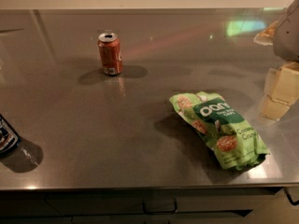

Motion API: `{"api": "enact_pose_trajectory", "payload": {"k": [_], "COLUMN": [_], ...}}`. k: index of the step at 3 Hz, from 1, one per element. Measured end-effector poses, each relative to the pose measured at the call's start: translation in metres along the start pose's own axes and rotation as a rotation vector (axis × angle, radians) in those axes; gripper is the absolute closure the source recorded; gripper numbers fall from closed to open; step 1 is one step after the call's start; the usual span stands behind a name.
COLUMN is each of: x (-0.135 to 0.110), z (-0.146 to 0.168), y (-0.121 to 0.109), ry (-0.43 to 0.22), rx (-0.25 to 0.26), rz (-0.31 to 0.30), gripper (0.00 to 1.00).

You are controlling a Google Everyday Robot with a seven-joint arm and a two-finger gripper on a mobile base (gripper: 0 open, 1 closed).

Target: Move green rice chip bag near coke can

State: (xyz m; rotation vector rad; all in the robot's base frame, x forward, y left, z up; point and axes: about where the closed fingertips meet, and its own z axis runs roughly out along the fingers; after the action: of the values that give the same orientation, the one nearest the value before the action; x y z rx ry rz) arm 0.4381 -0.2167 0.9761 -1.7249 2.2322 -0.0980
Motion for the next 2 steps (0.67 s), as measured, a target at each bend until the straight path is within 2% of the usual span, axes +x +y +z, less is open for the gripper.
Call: {"api": "enact_pose_trajectory", "payload": {"k": [1, 2], "x": [0.0000, 0.0006], "z": [0.0000, 0.0044], "y": [0.0000, 0.0020], "ry": [0.000, 0.010], "rx": [0.000, 0.004], "rz": [0.000, 0.055], "gripper": [0.00, 0.00]}}
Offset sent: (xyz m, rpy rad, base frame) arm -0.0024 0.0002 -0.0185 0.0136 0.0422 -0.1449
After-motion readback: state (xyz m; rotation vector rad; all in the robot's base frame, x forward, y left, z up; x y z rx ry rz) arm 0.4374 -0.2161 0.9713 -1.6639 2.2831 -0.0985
